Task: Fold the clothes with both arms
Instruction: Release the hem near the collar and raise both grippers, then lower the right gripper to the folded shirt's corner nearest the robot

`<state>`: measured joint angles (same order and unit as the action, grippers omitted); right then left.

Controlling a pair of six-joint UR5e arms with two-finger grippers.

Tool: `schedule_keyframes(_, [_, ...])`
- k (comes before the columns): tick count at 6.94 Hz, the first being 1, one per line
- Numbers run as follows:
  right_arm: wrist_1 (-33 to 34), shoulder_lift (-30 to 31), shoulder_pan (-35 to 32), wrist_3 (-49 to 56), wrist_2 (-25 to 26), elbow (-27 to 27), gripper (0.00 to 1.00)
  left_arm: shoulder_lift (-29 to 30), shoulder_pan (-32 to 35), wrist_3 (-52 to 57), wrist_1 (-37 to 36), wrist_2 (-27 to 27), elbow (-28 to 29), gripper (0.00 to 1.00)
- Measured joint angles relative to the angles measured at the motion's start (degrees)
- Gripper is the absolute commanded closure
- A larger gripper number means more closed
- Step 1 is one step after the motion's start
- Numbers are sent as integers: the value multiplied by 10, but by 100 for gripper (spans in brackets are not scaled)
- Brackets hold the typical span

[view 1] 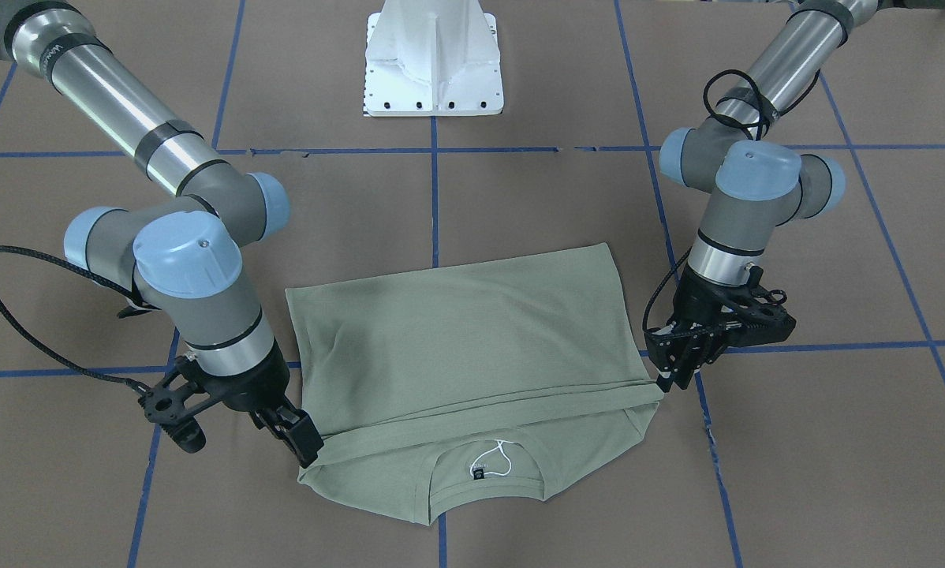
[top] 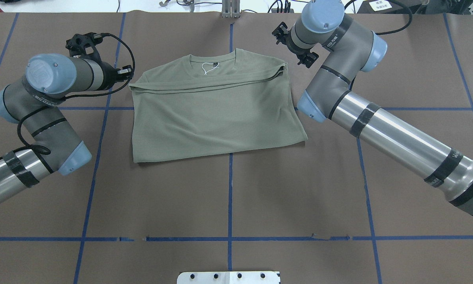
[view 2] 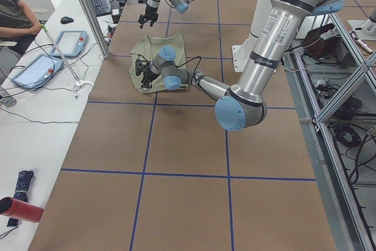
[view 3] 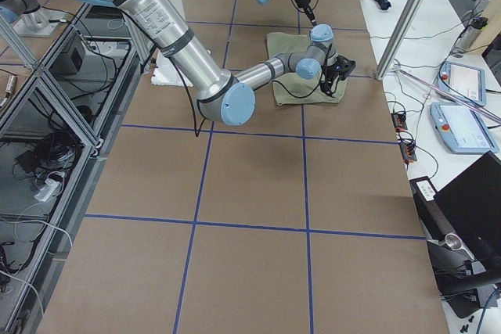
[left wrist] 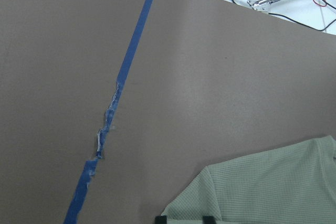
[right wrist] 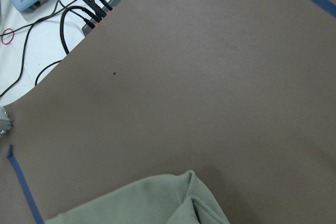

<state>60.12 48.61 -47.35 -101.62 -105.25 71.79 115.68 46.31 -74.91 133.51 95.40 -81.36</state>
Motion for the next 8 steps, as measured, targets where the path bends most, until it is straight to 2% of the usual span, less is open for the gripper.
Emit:
schedule_keyframes(3, [-2, 140, 75, -76, 16, 162, 0, -4, 1, 1, 2, 1, -1, 63])
schedule_keyframes(4, [-2, 167, 91, -95, 25, 190, 0, -5, 0, 1, 3, 1, -1, 63])
schedule_keyframes(8, [-2, 188, 134, -119, 59, 202, 1, -4, 0, 3, 3, -3, -1, 63])
